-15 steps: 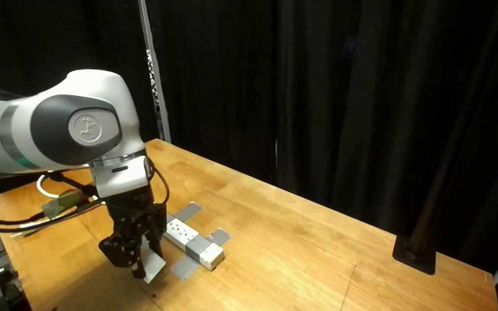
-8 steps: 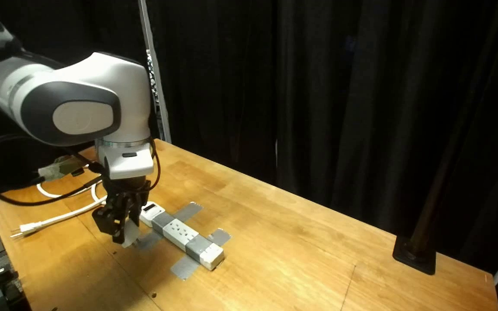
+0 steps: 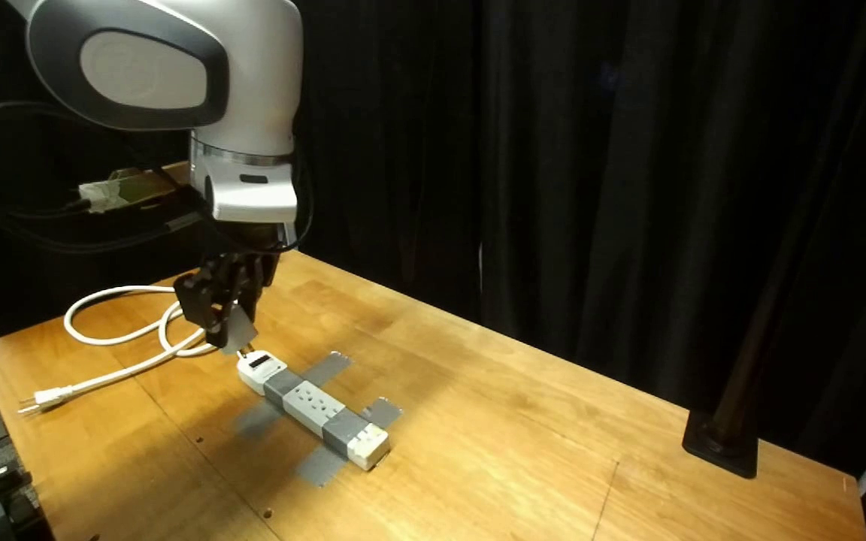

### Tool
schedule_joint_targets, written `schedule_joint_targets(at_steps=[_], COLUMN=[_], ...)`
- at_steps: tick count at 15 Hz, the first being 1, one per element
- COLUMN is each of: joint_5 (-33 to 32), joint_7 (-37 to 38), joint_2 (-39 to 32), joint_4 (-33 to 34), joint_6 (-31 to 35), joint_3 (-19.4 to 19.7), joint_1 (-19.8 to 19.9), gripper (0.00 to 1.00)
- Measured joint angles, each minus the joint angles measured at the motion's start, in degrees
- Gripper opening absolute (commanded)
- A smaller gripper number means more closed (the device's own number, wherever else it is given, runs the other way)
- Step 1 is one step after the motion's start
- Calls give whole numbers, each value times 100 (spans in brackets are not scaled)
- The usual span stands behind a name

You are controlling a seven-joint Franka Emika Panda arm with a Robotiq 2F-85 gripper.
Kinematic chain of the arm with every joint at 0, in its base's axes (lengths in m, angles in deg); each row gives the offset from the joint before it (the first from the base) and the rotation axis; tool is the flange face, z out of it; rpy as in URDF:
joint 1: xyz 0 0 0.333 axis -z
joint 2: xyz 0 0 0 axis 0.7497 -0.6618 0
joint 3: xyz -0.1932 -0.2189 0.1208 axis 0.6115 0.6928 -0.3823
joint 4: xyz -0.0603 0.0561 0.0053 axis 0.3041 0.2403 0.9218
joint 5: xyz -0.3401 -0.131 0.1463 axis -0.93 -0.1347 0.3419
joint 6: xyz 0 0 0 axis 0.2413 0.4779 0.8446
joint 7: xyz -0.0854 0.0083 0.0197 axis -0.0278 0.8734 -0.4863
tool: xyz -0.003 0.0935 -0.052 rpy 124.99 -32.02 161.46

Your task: Plug the charger into the adapter

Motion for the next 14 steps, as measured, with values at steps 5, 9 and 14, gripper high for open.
schedule_joint_targets(at_steps=[5,9,14], joint_5=[6,438,1352], joint_7=[5,-78,-483], joint_2=[-120,-755,-1617], joint_4=[-3,398,1126], joint_6=[-78,-329,-315], joint_3=[975,1801,2232], joint_1=[-996,-1868,-2217], gripper=[23,23,23])
